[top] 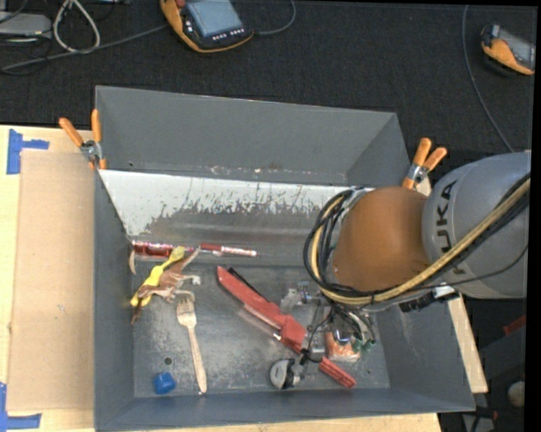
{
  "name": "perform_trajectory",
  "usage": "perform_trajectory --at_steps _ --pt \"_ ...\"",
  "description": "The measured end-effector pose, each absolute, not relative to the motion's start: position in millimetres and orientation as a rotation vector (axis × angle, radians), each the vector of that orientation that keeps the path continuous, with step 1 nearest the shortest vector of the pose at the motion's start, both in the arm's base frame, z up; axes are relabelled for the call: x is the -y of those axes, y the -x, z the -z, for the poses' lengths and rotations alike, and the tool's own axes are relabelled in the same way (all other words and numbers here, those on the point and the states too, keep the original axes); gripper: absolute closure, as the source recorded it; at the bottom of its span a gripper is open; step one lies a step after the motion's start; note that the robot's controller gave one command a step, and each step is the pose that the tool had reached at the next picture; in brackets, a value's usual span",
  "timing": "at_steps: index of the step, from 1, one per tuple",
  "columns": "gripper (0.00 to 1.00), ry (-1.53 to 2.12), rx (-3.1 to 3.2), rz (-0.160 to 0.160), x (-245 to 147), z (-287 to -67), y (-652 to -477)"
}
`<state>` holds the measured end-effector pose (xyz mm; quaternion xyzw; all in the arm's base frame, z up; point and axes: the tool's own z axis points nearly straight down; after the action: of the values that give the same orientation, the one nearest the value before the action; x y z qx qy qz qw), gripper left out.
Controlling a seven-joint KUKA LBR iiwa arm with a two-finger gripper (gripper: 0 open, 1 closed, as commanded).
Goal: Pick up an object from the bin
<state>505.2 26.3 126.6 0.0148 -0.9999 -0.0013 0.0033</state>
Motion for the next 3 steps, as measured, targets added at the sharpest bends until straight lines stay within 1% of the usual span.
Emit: perform_trajectory --at_steps 1,2,3 --pt "0.0 0.157 3.144 0.008 -15.5 -98.8 -545.3" --pt "0.0 0.052 3.134 0.004 -10.8 -78.8 -549.4" --pt "1.0 0.298 3.13 0.007 -24.9 -70.9 -551.8"
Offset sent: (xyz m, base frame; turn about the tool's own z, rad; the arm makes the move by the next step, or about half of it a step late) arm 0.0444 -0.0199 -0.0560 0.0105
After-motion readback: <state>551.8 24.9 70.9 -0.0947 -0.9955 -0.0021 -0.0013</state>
